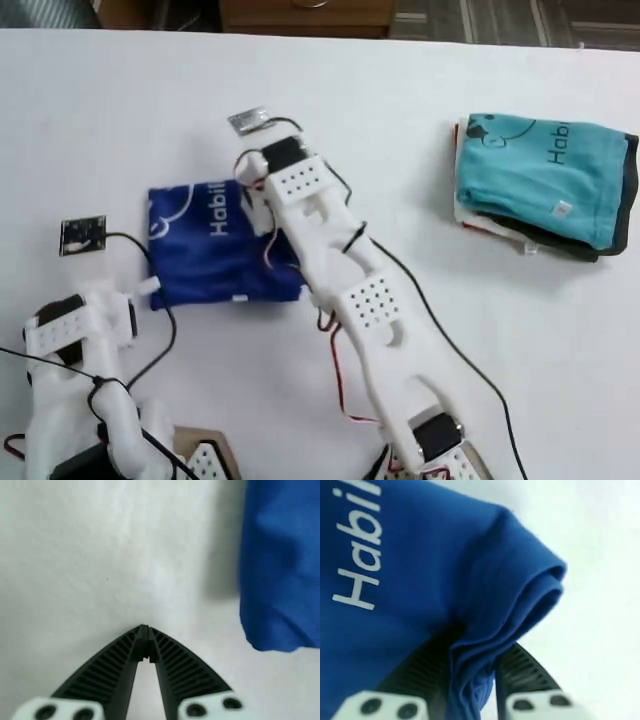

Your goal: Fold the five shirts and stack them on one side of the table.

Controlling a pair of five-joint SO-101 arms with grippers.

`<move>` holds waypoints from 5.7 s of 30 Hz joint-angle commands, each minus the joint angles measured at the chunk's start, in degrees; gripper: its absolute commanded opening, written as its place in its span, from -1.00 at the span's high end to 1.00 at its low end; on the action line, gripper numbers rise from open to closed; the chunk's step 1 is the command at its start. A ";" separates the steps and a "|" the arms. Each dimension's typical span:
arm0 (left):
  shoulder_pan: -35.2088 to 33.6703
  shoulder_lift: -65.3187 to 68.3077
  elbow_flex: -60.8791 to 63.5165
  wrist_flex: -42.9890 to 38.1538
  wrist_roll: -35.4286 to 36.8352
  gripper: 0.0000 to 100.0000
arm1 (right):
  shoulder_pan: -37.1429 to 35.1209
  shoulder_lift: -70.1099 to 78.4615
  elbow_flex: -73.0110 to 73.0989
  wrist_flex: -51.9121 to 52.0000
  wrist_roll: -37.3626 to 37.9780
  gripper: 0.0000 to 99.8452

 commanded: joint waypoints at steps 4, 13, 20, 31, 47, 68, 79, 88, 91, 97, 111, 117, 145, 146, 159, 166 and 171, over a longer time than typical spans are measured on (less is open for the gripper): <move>-0.35 -1.49 -0.22 -0.79 0.35 0.94 | 8.75 -8.48 0.70 1.89 14.07 0.96; -0.35 -1.49 -0.22 -0.79 0.35 0.94 | 16.48 -28.44 9.23 1.89 19.96 0.96; -0.35 -1.49 -0.22 -0.79 0.35 0.94 | 20.35 -48.31 21.80 1.89 27.16 0.96; -0.35 -1.49 -0.22 -0.79 0.35 0.94 | 31.25 -63.25 25.58 0.40 40.26 0.96; -0.35 -1.49 -0.22 -0.79 0.35 0.94 | 48.48 -54.46 25.58 -16.92 44.66 0.96; -0.35 -1.49 -0.22 -0.79 0.35 0.94 | 60.70 -36.79 25.58 -33.63 54.59 0.96; -0.35 -1.49 -0.22 -0.79 0.35 0.94 | 60.97 -32.84 25.49 -33.80 54.07 0.66; -0.35 -1.49 -0.22 -0.79 0.35 0.94 | 60.53 -36.35 13.19 -33.27 43.16 0.61; -0.35 -1.49 -0.22 -0.79 0.35 0.94 | 58.51 -38.46 10.02 -27.65 34.20 0.83; -0.35 -1.49 -0.22 -0.79 0.35 0.94 | 50.77 -39.60 9.14 -10.51 33.49 0.97; -0.35 -1.49 -0.22 -0.79 0.35 0.94 | 42.33 -39.52 26.99 0.57 33.58 0.96; -0.35 -1.49 -0.22 -0.79 0.35 0.94 | 45.85 -39.52 42.11 -8.75 39.56 0.96; -0.26 -1.49 -0.22 -0.79 0.35 0.94 | 54.64 -66.33 63.91 -61.23 42.20 0.96; -0.26 -1.49 -0.22 -0.79 0.35 0.94 | 55.25 -63.87 65.93 -67.91 42.20 0.96; -0.26 -1.49 -0.22 -0.79 0.09 0.94 | 57.45 -33.45 69.10 -111.16 42.29 0.96; -0.26 -1.49 -0.22 -0.88 0.09 0.94 | 60.62 -20.26 66.81 -119.69 42.37 0.96; -0.26 -1.32 -0.22 -0.88 0.09 0.94 | 62.02 -12.00 59.25 -119.60 43.69 0.96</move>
